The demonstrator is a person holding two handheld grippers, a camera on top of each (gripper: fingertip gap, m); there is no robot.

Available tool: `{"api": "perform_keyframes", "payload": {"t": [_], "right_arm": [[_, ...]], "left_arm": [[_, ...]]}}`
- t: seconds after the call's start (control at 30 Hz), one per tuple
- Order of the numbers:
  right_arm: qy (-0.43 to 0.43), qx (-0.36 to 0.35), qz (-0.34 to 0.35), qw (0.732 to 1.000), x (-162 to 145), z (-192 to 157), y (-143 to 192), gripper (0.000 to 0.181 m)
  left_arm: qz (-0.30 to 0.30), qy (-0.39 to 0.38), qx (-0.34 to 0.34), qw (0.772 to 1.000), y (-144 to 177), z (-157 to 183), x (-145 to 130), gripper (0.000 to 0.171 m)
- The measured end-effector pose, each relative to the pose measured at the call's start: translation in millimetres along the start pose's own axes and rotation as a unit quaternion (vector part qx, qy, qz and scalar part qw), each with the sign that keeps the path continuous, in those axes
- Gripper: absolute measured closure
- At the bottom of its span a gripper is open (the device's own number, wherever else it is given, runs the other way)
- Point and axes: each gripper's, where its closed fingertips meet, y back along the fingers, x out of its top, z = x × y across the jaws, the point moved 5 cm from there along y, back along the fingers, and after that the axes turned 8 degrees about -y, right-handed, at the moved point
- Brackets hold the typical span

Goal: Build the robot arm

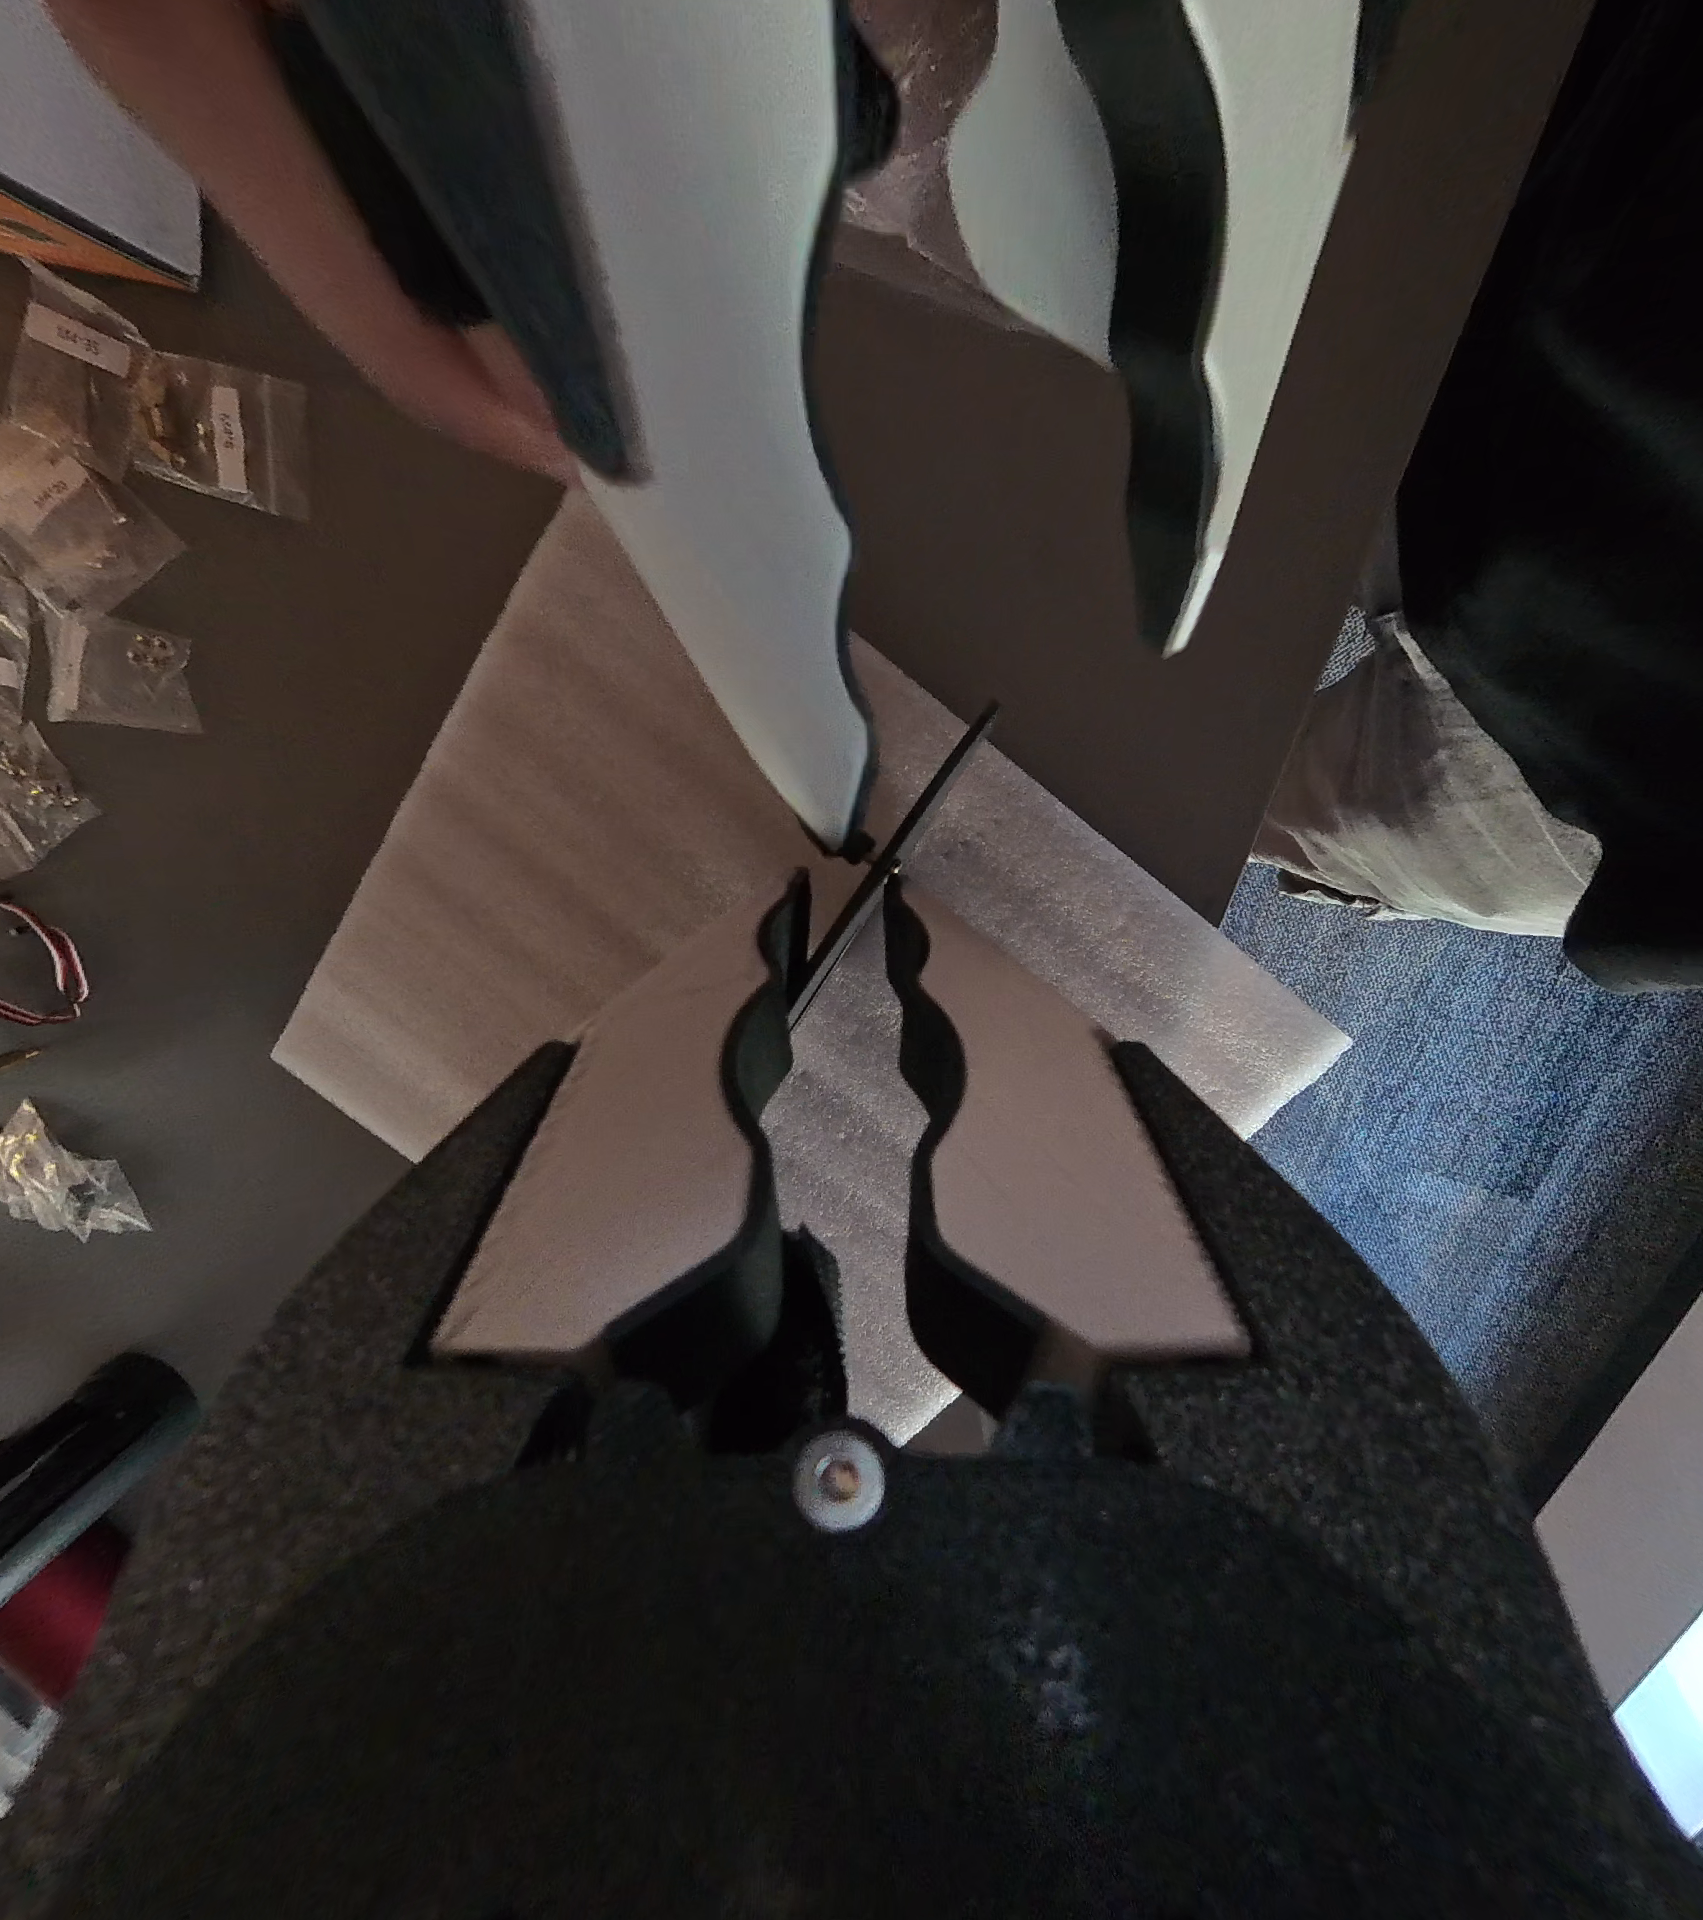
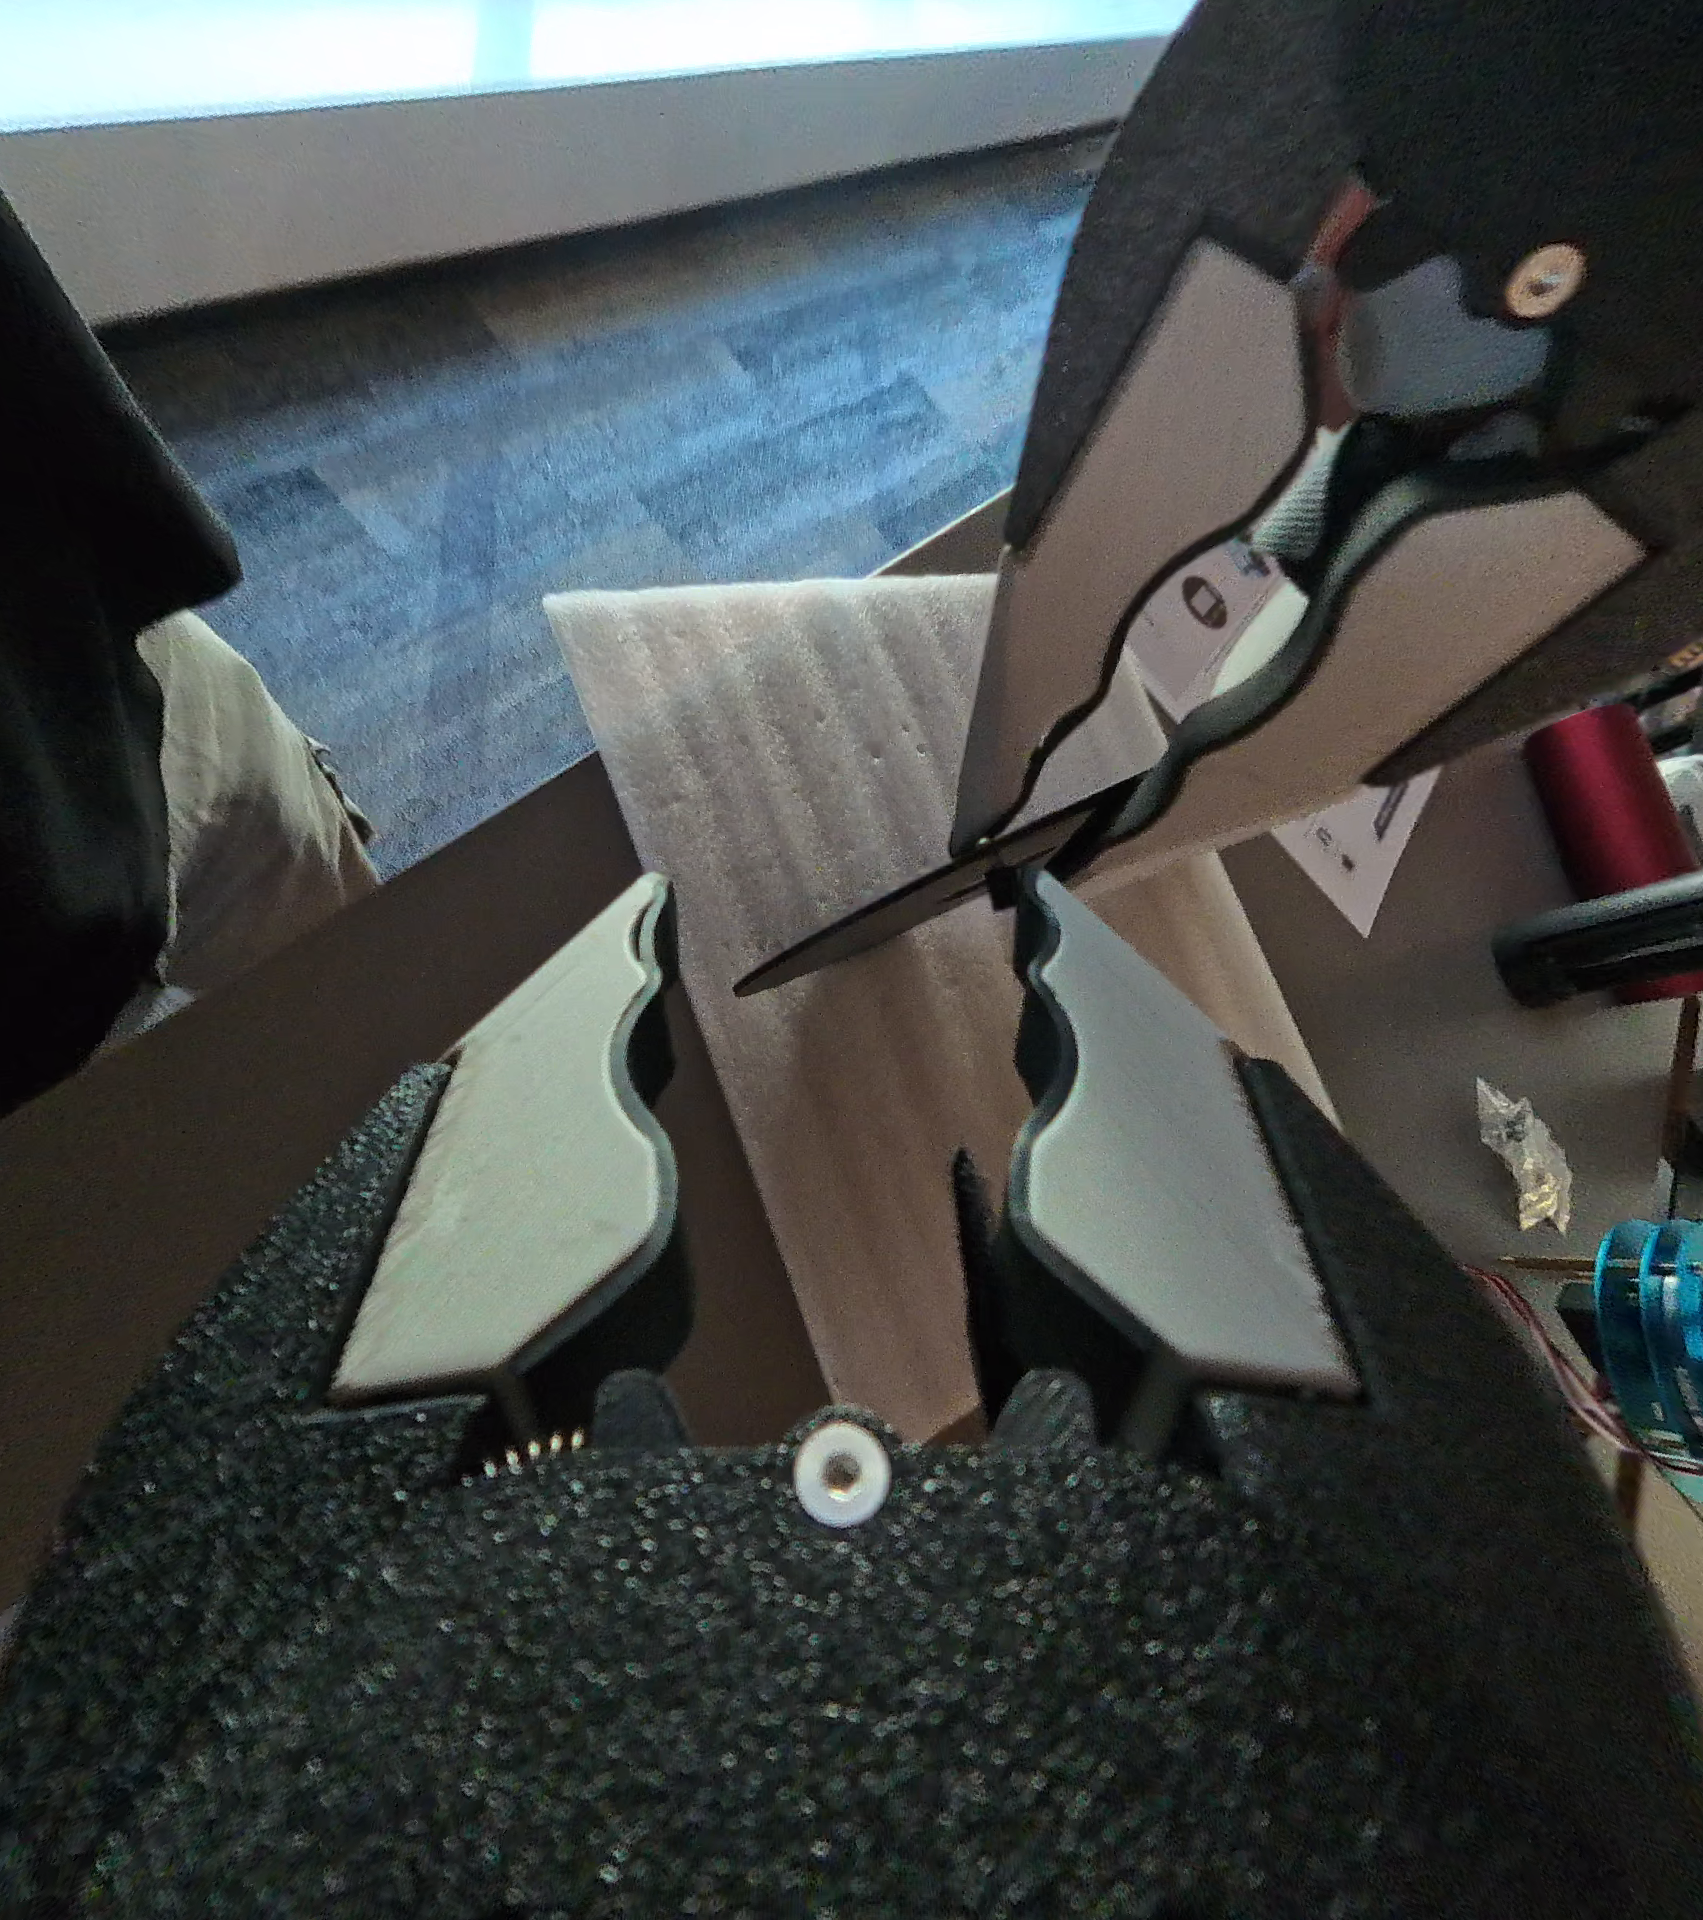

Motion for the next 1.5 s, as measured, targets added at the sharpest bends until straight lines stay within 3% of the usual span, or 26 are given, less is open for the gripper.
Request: {"api": "perform_keyframes", "payload": {"t": [0.33, 0.7, 0.8, 0.9, 0.97, 1.07, 1.23, 1.5], "right_arm": [[0.023, -0.009, -0.048, 0.999, -2, 2, -9, 0.118], [0.013, -0.004, -0.045, 0.999, 0, 2, -13, 0.117], [-0.003, 0.003, -0.030, 1.000, 0, 5, -11, 0.120], [-0.075, 0.035, 0.036, 0.996, -1, 10, -4, 0.124], [-0.160, 0.077, 0.105, 0.978, -4, 20, 2, 0.140], [-0.293, 0.156, 0.194, 0.923, -13, 40, 6, 0.158], [-0.401, 0.275, 0.231, 0.843, -25, 48, -6, 0.164], [-0.409, 0.315, 0.220, 0.828, -25, 44, -20, 0.176]], "left_arm": [[-0.001, 0.004, 0.003, 1.000, 1, 4, -1, 0.158], [-0.001, 0.005, 0.003, 1.000, 1, 3, -1, 0.158], [0.006, 0.005, 0.009, 1.000, 1, 2, -2, 0.157], [0.015, 0.007, 0.017, 1.000, 1, 1, -1, 0.156], [0.014, 0.010, 0.014, 1.000, 1, 2, -1, 0.156], [0.015, 0.008, 0.016, 1.000, 2, 3, -2, 0.157], [0.010, 0.006, 0.013, 1.000, 2, 3, -2, 0.156], [0.009, 0.008, 0.012, 1.000, 2, 4, -2, 0.156]]}}
